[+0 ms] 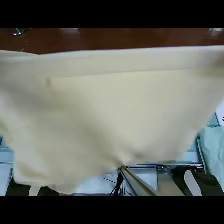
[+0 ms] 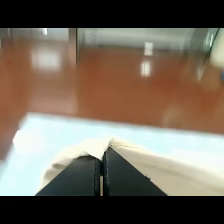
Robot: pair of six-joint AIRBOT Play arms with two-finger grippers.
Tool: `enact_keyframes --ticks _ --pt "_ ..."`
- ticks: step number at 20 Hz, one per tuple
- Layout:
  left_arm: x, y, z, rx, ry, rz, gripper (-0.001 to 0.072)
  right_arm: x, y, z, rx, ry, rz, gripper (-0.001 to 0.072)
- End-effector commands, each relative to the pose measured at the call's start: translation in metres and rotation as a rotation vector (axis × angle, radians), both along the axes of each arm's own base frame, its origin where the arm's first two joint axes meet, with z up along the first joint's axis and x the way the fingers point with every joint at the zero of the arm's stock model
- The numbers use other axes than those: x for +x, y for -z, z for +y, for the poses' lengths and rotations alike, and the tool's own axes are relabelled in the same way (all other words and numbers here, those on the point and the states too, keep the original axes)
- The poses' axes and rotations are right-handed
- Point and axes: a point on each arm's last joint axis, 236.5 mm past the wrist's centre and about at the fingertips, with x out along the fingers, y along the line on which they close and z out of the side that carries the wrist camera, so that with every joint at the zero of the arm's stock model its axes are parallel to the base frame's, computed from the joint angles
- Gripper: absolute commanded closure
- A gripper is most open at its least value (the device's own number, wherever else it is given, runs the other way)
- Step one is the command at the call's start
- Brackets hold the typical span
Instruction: Fold the shirts.
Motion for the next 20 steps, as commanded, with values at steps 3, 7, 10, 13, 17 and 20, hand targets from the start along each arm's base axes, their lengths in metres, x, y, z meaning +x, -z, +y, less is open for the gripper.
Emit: enact_keyframes --ticks 3,7,10,13,17,20 --pt "0.121 0.152 -0.009 -0.216 0.044 0.227 0.069 0.109 0.13 -0.009 0.205 -0.041 0.212 0.0685" --pt "0.21 0.227 -0.029 -0.239 0.06 0.309 0.069 0.198 0.197 -0.023 0.396 0.0 0.294 0.0685" --pt "0.251 0.283 -0.04 -0.374 0.025 0.452 0.0689 0.257 0.234 -0.038 0.482 0.042 0.337 0.0685" --pt "0.268 0.318 -0.051 -0.431 0.035 0.551 0.0689 0.295 0.266 -0.044 0.572 0.083 0.433 0.0685" --pt "0.268 0.335 -0.051 -0.452 0.033 0.602 0.0689 0.317 0.297 -0.048 0.605 0.099 0.497 0.0685" --pt "0.254 0.342 -0.056 -0.394 0.093 0.665 0.0688 0.306 0.316 -0.043 0.58 0.064 0.562 0.0685"
